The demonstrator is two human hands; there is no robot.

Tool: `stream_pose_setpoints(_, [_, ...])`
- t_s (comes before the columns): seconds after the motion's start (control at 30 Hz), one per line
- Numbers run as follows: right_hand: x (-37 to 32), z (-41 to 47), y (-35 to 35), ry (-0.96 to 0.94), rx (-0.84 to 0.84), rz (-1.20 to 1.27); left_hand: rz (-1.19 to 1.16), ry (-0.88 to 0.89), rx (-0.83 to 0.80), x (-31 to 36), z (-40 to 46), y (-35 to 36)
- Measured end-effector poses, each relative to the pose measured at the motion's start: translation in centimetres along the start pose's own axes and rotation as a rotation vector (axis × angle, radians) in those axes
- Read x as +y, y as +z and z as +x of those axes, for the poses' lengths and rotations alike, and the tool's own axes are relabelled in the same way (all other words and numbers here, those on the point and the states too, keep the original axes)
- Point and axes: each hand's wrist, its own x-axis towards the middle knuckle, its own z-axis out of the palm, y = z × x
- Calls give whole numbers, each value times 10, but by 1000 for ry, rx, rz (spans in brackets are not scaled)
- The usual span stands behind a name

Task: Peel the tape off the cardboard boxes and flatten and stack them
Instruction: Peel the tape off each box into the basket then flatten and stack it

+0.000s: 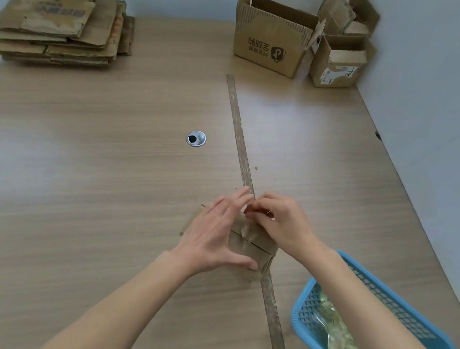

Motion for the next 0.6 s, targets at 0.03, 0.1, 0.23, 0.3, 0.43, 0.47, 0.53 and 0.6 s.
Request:
stream_pose_setpoints(0.03, [3,-7,-2,-1,-24,10,3,6,25,-2,0,0])
stream_pose_setpoints(0.1, [8,-22,-5,11,-145,5,24,3,78,-6,-1,-2])
stream_pose_setpoints(0.23, [9,-36,-3,12,-206,-106,177,-62,176,-7,-9,-9])
stream_pose_setpoints(0.3, [0,-36,3,-23,-95,-164,214,-131,211,-2,-14,-12])
stream_pose_setpoints(0.43, [-16,-42,14,3,40,-294,177,-399,301,11,-27,-5])
stream_pose_setpoints(0.47, [-18,-44,15,57,89,-266,91,-515,328,14,-30,0])
stream_pose_setpoints(0.53, [-24,-51,21,146,145,-183,-169,-665,324,16,-40,12])
stream_pose_setpoints(0.6, [-31,-59,26,141,87,-165,-418,-661,250,16,-45,20])
